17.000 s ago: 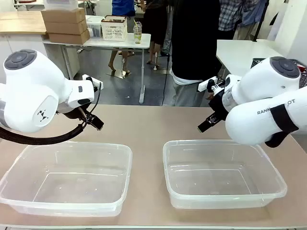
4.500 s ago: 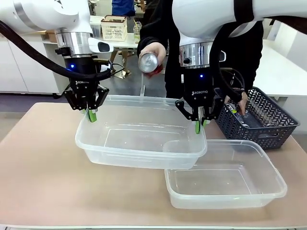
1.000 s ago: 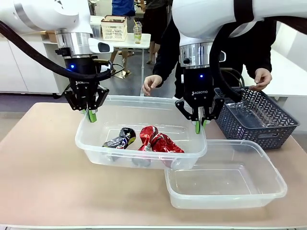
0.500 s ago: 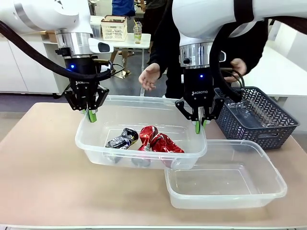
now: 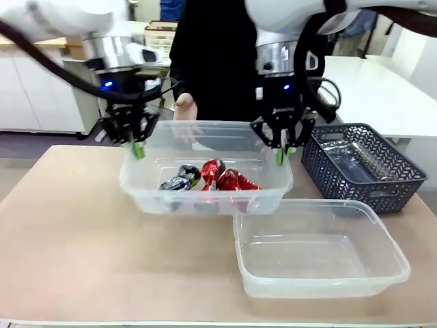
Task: Sort the waste into each basket.
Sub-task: Offer the picked Organizing box to the human, then release the Organizing box you were holding.
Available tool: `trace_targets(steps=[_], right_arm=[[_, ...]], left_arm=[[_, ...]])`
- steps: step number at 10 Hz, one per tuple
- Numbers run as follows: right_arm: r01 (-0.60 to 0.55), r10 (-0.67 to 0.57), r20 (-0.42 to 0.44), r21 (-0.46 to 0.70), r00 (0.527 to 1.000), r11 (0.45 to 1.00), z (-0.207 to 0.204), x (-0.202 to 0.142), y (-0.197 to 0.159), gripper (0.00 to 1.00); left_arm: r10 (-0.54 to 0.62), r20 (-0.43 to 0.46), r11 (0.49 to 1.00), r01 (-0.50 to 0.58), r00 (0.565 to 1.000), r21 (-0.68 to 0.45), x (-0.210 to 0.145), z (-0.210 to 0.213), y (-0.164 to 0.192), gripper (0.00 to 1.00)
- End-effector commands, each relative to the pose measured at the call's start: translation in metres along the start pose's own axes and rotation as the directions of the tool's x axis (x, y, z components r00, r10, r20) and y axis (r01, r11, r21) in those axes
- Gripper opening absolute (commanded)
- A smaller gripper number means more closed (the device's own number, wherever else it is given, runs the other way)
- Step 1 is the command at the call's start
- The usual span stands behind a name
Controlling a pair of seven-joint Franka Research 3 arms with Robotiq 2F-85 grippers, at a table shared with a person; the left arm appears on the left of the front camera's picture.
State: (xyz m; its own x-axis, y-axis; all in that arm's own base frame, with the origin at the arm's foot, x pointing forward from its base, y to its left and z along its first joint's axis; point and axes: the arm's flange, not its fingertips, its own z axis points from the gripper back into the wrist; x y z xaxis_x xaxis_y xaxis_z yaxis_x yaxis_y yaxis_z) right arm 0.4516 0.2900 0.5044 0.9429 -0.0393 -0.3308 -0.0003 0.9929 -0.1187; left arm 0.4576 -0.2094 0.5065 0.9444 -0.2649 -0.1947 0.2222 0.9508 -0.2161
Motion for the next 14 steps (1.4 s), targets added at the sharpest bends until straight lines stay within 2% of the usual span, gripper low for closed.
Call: trace_targets(steps=[1, 2, 3, 5, 6, 7, 14], right_arm=[[-0.059, 0.059, -0.051, 0.006, 0.997, 0.998, 0.031, 0.055, 0.016, 0.06], [-0.044, 0.045, -0.071, 0.019, 0.996, 0.999, 0.030, 0.073, 0.016, 0.06], [-0.045, 0.047, -0.068, 0.027, 0.997, 0.999, 0.025, 0.078, 0.020, 0.06], [-0.033, 0.038, -0.064, 0.070, 0.997, 0.997, 0.011, 0.084, 0.018, 0.06], [-0.012, 0.017, -0.069, 0.078, 0.997, 0.997, 0.001, 0.086, 0.021, 0.06], [-0.008, 0.005, -0.092, -0.026, 0.996, 1.000, 0.009, 0.090, -0.019, 0.06], [-0.008, 0.005, -0.092, -0.026, 0.996, 1.000, 0.009, 0.090, -0.019, 0.06]], left_arm=[[-0.053, 0.052, 0.997, 0.055, 0.997, -0.051, 0.042, 0.017, -0.039, 0.06], [-0.060, 0.042, 0.996, 0.062, 0.997, -0.057, 0.057, 0.019, -0.047, 0.06], [-0.037, 0.050, 0.996, 0.041, 0.998, -0.074, 0.074, 0.017, -0.048, 0.06], [0.015, 0.000, 0.995, -0.015, 1.000, -0.099, 0.102, -0.004, -0.050, 0.06], [-0.025, 0.025, 1.000, 0.025, 0.999, -0.003, 0.075, 0.005, -0.010, 0.06], [-0.025, 0.025, 1.000, 0.025, 0.999, -0.003, 0.075, 0.005, -0.010, 0.06], [-0.025, 0.025, 1.000, 0.025, 0.999, -0.003, 0.075, 0.005, -0.010, 0.06]])
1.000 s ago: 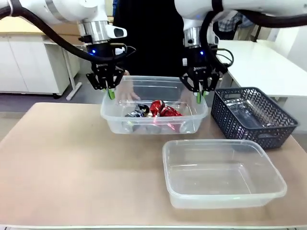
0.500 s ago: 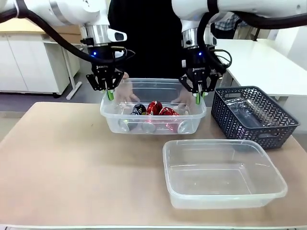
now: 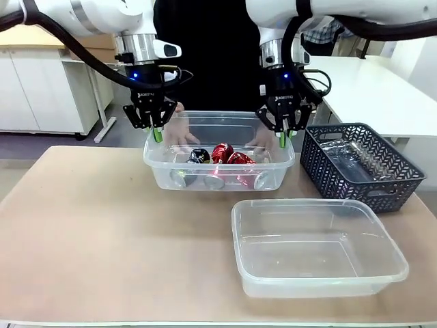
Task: Sort the waste into each basket.
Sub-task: Release the Organizing box you were holding.
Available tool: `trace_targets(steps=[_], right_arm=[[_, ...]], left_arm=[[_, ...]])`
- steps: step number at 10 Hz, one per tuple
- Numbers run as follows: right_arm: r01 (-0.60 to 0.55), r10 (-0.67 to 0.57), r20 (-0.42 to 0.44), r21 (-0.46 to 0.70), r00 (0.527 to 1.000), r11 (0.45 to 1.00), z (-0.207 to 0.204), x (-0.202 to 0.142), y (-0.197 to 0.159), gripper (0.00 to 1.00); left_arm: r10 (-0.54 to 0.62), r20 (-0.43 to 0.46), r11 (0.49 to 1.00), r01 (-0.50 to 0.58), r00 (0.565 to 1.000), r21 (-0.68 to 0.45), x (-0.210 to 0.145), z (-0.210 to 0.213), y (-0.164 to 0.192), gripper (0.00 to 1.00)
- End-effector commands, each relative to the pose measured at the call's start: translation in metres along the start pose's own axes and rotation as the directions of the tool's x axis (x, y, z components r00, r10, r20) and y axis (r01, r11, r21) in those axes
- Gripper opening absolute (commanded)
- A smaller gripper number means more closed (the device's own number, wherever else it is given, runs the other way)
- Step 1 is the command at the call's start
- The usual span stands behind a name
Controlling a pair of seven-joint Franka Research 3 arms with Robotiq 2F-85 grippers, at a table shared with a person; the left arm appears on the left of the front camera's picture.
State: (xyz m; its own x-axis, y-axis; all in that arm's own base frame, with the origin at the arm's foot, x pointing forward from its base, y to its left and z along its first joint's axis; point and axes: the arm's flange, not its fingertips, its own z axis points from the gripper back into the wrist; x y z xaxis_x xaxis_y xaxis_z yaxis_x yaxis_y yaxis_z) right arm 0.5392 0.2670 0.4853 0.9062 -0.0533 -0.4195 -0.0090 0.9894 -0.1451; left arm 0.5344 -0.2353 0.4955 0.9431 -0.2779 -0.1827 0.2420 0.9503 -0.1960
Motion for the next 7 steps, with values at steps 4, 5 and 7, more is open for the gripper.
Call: trace_targets(steps=[4, 5, 7], right_arm=[[0.048, -0.055, 0.070, 0.098, 0.996, 0.994, -0.004, -0.014, -0.025, 0.64], [0.071, -0.100, 0.153, 0.184, 0.983, 0.980, -0.007, -0.025, -0.037, 0.64], [0.063, -0.164, 0.318, 0.305, 0.934, 0.950, -0.009, -0.037, -0.051, 1.00]], left_arm=[[-0.042, 0.022, 0.999, 0.041, 0.999, 0.019, 0.001, 0.009, -0.006, 0.06], [-0.075, 0.021, 0.997, 0.075, 0.997, -0.006, 0.002, 0.015, -0.010, 0.61], [-0.055, 0.143, 0.997, 0.061, 0.988, -0.042, -0.004, 0.025, -0.011, 1.00]])
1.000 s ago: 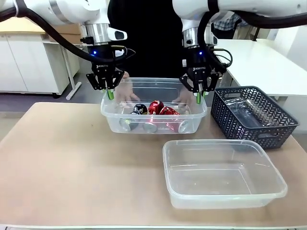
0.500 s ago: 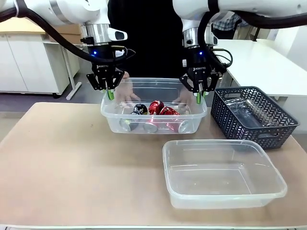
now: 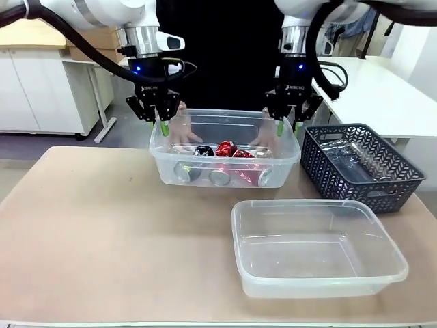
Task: Sort the waste into each basket.
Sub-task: Release the Organizing box you were holding.
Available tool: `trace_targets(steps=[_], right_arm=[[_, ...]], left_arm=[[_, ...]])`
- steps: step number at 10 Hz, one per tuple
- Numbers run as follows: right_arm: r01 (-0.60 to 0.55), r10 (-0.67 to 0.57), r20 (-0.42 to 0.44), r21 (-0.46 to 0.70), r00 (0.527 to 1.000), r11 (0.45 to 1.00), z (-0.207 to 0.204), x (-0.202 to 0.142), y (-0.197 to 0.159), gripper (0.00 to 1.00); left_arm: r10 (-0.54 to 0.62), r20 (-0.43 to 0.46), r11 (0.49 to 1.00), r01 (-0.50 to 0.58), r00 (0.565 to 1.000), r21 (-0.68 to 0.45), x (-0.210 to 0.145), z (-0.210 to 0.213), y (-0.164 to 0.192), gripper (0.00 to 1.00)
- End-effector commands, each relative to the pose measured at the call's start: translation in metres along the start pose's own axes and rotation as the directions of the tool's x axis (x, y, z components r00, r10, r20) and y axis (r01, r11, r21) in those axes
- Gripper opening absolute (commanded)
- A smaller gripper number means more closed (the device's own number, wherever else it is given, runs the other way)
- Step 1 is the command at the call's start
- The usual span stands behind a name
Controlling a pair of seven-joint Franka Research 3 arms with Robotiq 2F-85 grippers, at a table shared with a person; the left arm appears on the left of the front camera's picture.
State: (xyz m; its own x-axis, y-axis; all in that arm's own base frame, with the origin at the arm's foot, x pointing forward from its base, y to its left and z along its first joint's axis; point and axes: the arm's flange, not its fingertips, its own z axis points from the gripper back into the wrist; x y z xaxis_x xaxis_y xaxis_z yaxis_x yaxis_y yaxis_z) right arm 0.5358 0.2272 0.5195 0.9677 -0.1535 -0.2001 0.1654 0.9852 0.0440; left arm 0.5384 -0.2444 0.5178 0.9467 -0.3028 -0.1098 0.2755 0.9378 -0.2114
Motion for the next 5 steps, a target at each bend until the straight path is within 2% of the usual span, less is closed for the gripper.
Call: trace_targets(steps=[1, 2, 3, 4, 5], right_arm=[[-0.004, -0.022, 0.212, 0.123, 0.977, 0.992, -0.020, -0.032, -0.024, 1.00], [-0.024, -0.025, 0.276, 0.171, 0.961, 0.985, -0.016, -0.038, -0.032, 0.88], [-0.044, -0.033, 0.335, 0.218, 0.942, 0.975, -0.011, -0.043, -0.040, 0.98], [-0.063, -0.031, 0.393, 0.225, 0.919, 0.972, -0.005, -0.049, -0.048, 1.00], [-0.068, -0.034, 0.428, 0.221, 0.903, 0.973, -0.001, -0.053, -0.056, 1.00]], left_arm=[[-0.018, 0.211, 0.999, 0.028, 0.977, -0.044, -0.016, 0.012, 0.004, 1.00], [-0.029, 0.290, 0.999, 0.041, 0.957, -0.034, -0.029, 0.015, 0.007, 1.00], [-0.038, 0.344, 0.998, 0.053, 0.938, -0.034, -0.041, 0.017, 0.012, 0.91], [-0.056, 0.402, 0.996, 0.077, 0.914, -0.036, -0.055, 0.017, 0.018, 1.00], [-0.081, 0.416, 0.994, 0.105, 0.906, -0.035, -0.067, 0.017, 0.023, 1.00]])
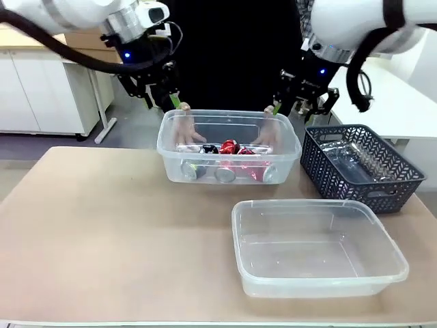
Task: Sort the waste into each basket.
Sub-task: Release the Organizing box you were holding, then pick up the Organizing box on the right side of the table and lift it.
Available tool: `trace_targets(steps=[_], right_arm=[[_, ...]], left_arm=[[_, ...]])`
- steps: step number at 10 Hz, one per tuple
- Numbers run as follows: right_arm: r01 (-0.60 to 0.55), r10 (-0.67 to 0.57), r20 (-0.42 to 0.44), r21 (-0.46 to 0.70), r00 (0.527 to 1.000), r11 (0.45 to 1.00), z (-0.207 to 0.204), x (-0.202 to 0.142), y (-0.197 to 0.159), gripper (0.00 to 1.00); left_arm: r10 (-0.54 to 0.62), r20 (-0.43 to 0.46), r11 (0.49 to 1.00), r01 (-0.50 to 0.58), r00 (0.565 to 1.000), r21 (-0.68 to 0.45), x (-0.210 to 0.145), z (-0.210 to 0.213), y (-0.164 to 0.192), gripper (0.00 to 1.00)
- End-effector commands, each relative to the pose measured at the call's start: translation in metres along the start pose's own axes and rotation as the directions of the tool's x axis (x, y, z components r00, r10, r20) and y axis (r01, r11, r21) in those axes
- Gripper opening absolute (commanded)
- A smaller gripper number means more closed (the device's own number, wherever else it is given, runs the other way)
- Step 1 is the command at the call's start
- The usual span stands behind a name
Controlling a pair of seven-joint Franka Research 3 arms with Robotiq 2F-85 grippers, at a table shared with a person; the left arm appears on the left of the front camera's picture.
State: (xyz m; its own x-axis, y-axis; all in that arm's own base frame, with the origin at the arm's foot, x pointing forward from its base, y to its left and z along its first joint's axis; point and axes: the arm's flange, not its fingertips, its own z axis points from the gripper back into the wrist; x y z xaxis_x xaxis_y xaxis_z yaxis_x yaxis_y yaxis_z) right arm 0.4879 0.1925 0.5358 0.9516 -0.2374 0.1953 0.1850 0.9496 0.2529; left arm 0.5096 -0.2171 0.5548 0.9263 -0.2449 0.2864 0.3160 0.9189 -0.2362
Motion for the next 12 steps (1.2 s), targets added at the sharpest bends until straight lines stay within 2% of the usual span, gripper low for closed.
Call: trace_targets(steps=[1, 2, 3, 4, 5, 10, 11, 12], right_arm=[[-0.062, 0.060, 0.049, 0.034, 0.997, 0.997, 0.003, -0.013, -0.022, 1.00], [-0.099, 0.097, 0.036, 0.057, 0.995, 0.993, 0.005, -0.015, -0.025, 1.00], [-0.118, 0.119, -0.011, 0.071, 0.993, 0.990, 0.003, -0.013, -0.026, 1.00], [-0.090, 0.091, -0.131, 0.013, 0.987, 0.996, -0.009, -0.007, -0.011, 1.00], [-0.072, 0.072, 0.031, 0.025, 0.997, 0.997, 0.007, -0.014, -0.016, 1.00], [-0.072, 0.072, 0.031, 0.025, 0.997, 0.997, 0.007, -0.014, -0.016, 1.00], [-0.072, 0.072, 0.031, 0.025, 0.997, 0.997, 0.007, -0.014, -0.016, 1.00], [-0.078, 0.077, 0.005, 0.028, 0.997, 0.997, 0.007, -0.014, -0.016, 1.00]], left_arm=[[-0.074, 0.035, 0.996, 0.076, 0.997, -0.040, -0.040, -0.004, 0.017, 1.00], [-0.097, 0.015, 0.995, 0.097, 0.995, -0.039, -0.045, -0.006, 0.021, 1.00], [-0.116, -0.024, 0.992, 0.114, 0.993, -0.062, -0.047, -0.011, 0.024, 1.00], [-0.168, -0.102, 0.981, 0.156, 0.981, -0.116, -0.046, -0.016, 0.024, 1.00], [-0.081, 0.002, 0.997, 0.081, 0.997, -0.017, -0.041, -0.007, 0.015, 1.00], [-0.081, 0.002, 0.997, 0.081, 0.997, -0.017, -0.041, -0.007, 0.015, 1.00], [-0.095, -0.005, 0.995, 0.095, 0.995, -0.038, -0.040, -0.008, 0.017, 1.00], [-0.150, -0.005, 0.989, 0.149, 0.989, -0.020, -0.046, 0.013, 0.025, 1.00]])
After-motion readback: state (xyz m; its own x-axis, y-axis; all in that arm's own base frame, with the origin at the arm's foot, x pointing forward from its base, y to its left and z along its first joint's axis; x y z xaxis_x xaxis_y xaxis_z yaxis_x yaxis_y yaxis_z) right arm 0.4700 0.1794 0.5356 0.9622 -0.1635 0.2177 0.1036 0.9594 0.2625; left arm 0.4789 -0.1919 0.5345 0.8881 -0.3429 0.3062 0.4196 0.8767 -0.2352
